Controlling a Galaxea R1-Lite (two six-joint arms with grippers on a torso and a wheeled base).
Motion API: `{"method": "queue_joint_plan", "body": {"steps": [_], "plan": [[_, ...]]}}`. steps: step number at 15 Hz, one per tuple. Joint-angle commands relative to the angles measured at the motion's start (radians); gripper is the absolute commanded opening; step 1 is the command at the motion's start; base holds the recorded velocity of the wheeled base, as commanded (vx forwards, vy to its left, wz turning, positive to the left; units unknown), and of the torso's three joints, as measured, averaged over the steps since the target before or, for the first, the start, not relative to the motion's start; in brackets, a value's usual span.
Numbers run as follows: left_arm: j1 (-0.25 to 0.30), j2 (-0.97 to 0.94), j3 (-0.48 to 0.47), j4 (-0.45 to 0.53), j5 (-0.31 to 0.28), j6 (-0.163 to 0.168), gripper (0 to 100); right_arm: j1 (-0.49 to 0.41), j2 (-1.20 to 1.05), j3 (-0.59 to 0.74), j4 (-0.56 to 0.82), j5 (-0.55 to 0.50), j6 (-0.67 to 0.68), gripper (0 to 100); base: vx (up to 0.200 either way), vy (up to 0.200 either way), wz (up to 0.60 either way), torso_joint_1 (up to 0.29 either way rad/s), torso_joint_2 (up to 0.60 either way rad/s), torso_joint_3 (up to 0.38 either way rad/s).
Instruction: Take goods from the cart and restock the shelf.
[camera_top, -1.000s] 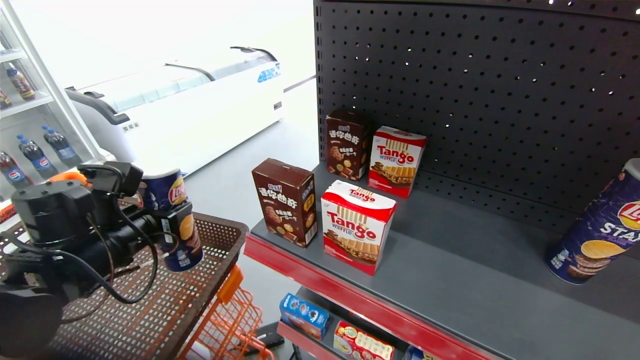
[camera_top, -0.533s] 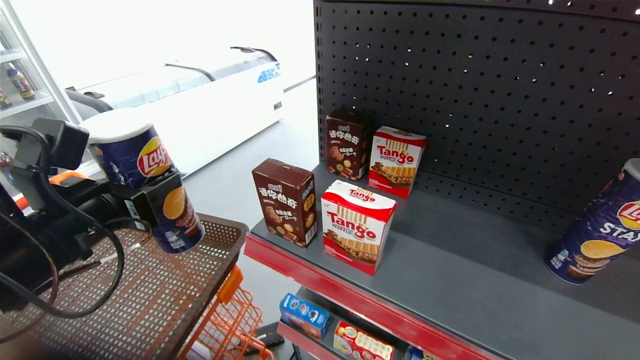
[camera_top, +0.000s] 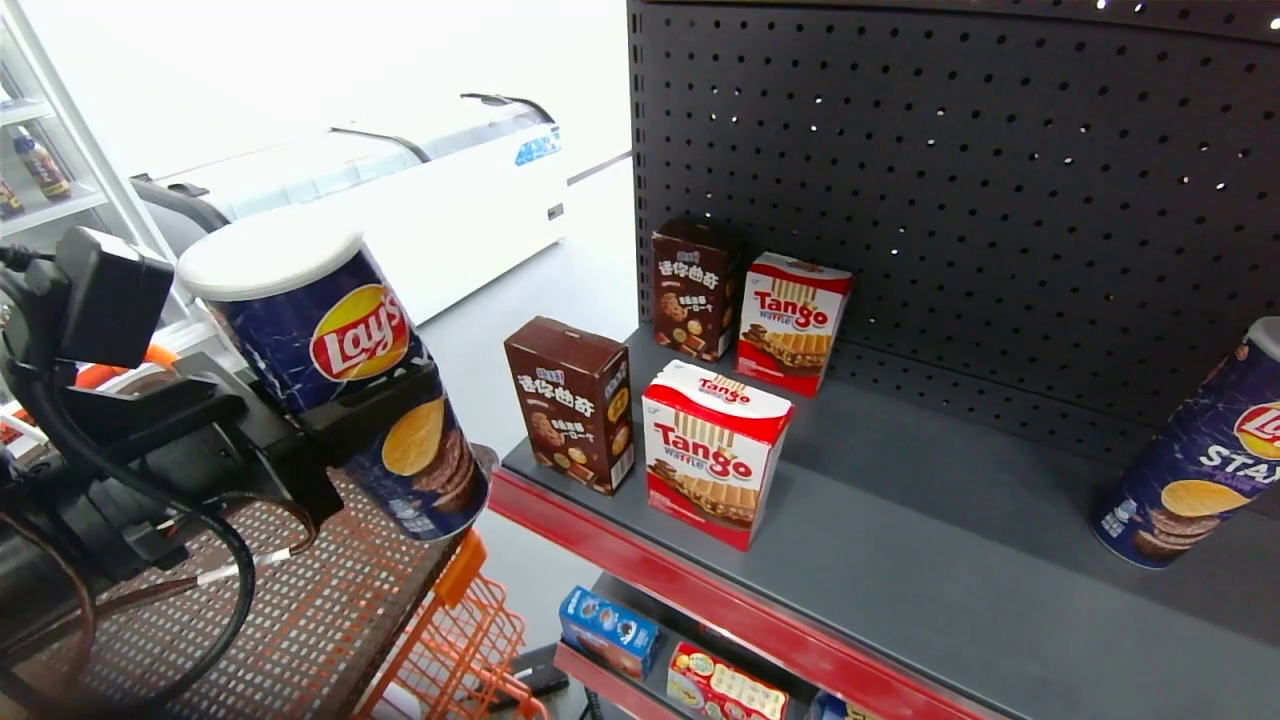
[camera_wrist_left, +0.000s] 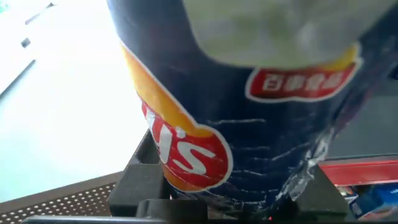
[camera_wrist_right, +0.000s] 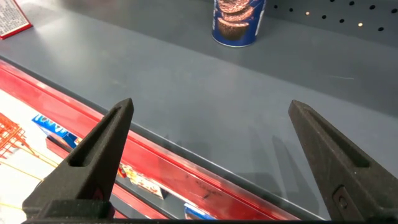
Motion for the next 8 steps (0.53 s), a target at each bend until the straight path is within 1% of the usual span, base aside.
{"method": "queue_joint_plan", "body": {"steps": [1, 3, 4, 7, 8], "plan": [[-0.045, -0.02, 0.009, 0.0, -0.003, 0.0, 0, 0.001, 0.001, 0.0, 0.0, 0.0, 0.0, 100, 0.0, 0.0, 0.0, 0.0, 0.0, 0.0], [-0.05, -0.02, 0.003, 0.0, -0.01, 0.0, 0, 0.001, 0.001, 0.0, 0.0, 0.0, 0.0, 100, 0.0, 0.0, 0.0, 0.0, 0.0, 0.0], [-0.099, -0.017, -0.002, 0.0, -0.012, 0.0, 0, 0.001, 0.001, 0.0, 0.0, 0.0, 0.0, 100, 0.0, 0.0, 0.0, 0.0, 0.0, 0.0], [-0.206, 0.009, -0.009, 0.001, -0.012, 0.002, 0, 0.001, 0.001, 0.0, 0.0, 0.0, 0.0, 100, 0.0, 0.0, 0.0, 0.0, 0.0, 0.0], [-0.237, 0.029, -0.026, 0.001, -0.012, 0.003, 0, 0.001, 0.001, 0.0, 0.0, 0.0, 0.0, 100, 0.0, 0.0, 0.0, 0.0, 0.0, 0.0]]}}
